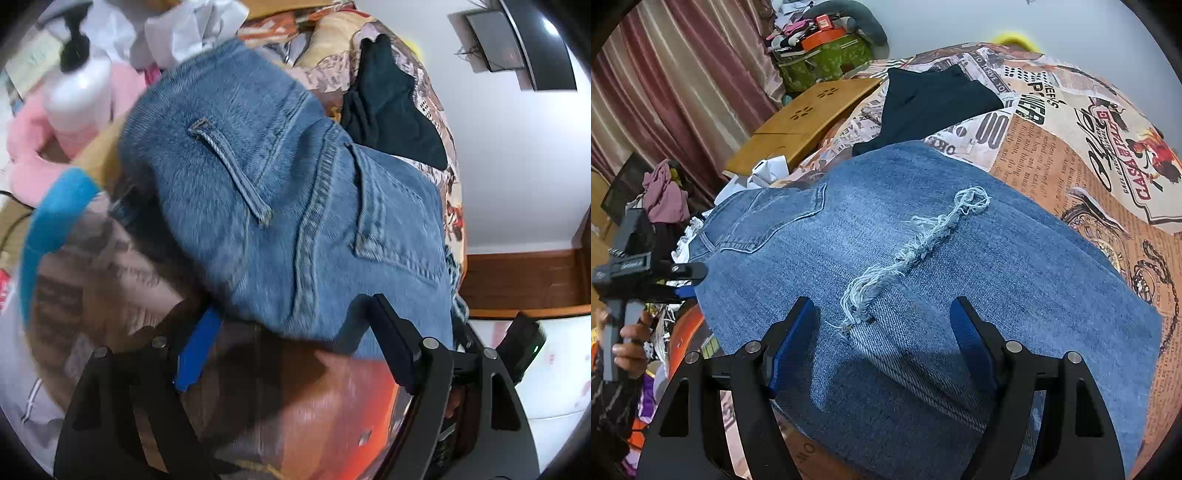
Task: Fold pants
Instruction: 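Grasp the jeans waistband with the left tool and lift it over the legs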
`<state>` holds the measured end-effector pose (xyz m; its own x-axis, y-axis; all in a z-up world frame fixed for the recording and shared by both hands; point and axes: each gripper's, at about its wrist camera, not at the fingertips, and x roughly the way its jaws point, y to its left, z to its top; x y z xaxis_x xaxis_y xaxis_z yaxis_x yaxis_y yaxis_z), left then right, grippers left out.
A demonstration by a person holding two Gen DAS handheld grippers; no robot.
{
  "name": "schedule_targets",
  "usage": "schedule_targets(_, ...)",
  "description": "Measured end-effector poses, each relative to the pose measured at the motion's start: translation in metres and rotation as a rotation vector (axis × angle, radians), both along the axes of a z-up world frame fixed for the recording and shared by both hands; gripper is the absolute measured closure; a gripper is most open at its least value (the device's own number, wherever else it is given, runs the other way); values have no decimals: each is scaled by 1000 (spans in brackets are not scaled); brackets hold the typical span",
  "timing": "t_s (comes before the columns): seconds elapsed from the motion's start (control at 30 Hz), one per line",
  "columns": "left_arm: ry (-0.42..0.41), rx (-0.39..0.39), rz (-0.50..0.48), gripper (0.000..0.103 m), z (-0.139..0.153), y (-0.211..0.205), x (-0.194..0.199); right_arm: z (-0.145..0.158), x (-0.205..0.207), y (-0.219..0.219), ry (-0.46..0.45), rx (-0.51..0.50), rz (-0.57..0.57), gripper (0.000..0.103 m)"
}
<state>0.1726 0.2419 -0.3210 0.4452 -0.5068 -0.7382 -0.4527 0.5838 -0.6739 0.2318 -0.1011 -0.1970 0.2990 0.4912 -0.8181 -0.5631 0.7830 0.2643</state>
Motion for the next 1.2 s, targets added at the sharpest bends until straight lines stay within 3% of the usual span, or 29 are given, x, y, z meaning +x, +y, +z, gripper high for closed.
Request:
schedule_targets(0.1,0,-27,0,20,-8,2,11,0,0,0,0,2,1,29)
schedule_targets(0.27,3,39,-13,22,-9,-2,32,-2,1,0,-1,8,0,29)
schedule_targets(0.4,-24,108,-33,47,-1,-5,39,-1,1,1,-1,6,-3,29)
schedule_targets(0.43,-41,166,-24,53,6,-8,39,-1,1,1,-1,6,-2,29)
schedule_targets(0.47,-43,232,-16,70,13,-10,40,-1,1,1,-1,7,-3,29)
schedule_targets(0.5,-46,291,-17,75,19,-13,40,-1,2,1,1,10,-4,29)
schedule_targets(0.73,-167,567,-17,83,80,-28,41,11,0,-18,19,62,-47,30)
schedule_targets(0.93,-382,816,-20,84,166,-63,43,43,-6,-67,-45,68,-128,30)
schedule_targets(1.07,-525,861,-75,84,213,-109,54,47,-12,-94,-88,-22,-160,30)
schedule_targets(1.2,-632,896,-136,84,244,-159,63,26,-17,-109,-40,-59,-165,30)
